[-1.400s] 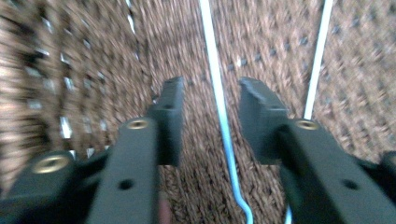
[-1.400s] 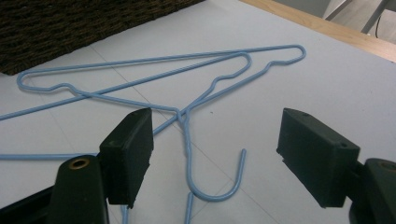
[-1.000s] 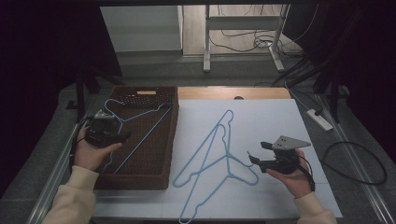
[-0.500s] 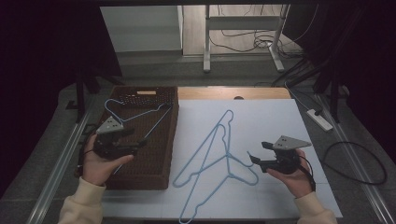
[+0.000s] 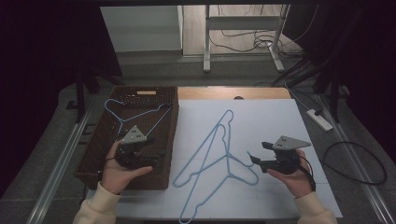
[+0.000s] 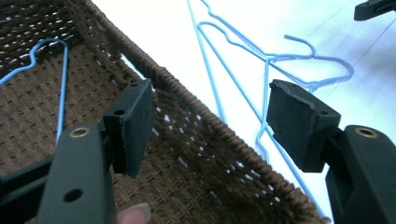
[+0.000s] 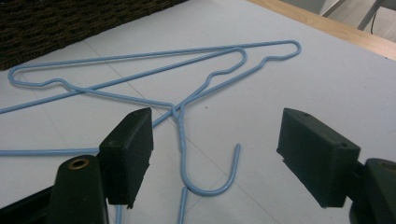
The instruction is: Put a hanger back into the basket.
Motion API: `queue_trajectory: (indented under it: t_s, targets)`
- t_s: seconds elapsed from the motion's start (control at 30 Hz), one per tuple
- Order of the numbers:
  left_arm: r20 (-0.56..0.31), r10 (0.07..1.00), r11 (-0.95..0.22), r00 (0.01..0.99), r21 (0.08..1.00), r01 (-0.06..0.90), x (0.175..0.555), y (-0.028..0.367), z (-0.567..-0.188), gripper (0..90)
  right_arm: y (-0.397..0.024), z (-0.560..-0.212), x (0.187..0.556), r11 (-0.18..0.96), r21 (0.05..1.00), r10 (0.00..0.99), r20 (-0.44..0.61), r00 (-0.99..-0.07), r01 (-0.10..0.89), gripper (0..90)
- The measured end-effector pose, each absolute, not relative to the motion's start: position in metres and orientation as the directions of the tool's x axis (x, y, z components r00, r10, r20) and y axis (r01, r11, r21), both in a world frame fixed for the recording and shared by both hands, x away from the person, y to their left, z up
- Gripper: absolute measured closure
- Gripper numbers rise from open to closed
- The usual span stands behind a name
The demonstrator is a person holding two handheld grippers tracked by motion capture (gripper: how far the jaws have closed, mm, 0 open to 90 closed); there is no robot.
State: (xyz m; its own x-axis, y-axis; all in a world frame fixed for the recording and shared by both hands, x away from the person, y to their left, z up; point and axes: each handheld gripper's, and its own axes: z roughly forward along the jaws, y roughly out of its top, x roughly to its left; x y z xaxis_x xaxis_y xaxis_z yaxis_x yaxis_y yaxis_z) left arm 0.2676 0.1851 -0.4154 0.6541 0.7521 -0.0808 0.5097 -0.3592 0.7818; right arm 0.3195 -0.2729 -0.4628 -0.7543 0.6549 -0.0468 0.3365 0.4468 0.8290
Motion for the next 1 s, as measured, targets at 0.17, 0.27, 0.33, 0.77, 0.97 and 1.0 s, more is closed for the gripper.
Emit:
queue_trajectory:
  t_s: [0.17, 0.27, 0.33, 0.77, 0.97, 1.0]
  targets:
    - [-0.077, 0.742, -0.373, 0.666, 0.778, 0.506, 0.267, 0.177, -0.418, 33.3, -0.274, -0.464, 0.320, 0.448, 0.828, 0.655, -0.047, -0.754, 0.337, 27.5]
    - [-0.071, 0.741, -0.380, 0.667, 0.775, 0.505, 0.266, 0.174, -0.419, 33.3, -0.275, -0.464, 0.320, 0.447, 0.829, 0.657, -0.048, -0.752, 0.337, 27.5]
    - [-0.069, 0.741, -0.383, 0.668, 0.774, 0.505, 0.265, 0.173, -0.420, 33.3, -0.275, -0.464, 0.319, 0.446, 0.830, 0.657, -0.049, -0.753, 0.335, 27.5]
    - [-0.052, 0.722, -0.411, 0.690, 0.769, 0.489, 0.263, 0.158, -0.421, 33.5, -0.277, -0.465, 0.319, 0.440, 0.831, 0.660, -0.041, -0.750, 0.342, 27.5]
    - [-0.044, 0.712, -0.433, 0.701, 0.759, 0.487, 0.264, 0.146, -0.424, 33.5, -0.277, -0.465, 0.319, 0.441, 0.830, 0.661, -0.043, -0.749, 0.342, 27.5]
    - [-0.042, 0.709, -0.439, 0.704, 0.755, 0.486, 0.264, 0.144, -0.425, 33.5, -0.277, -0.465, 0.319, 0.442, 0.829, 0.661, -0.044, -0.749, 0.342, 27.5]
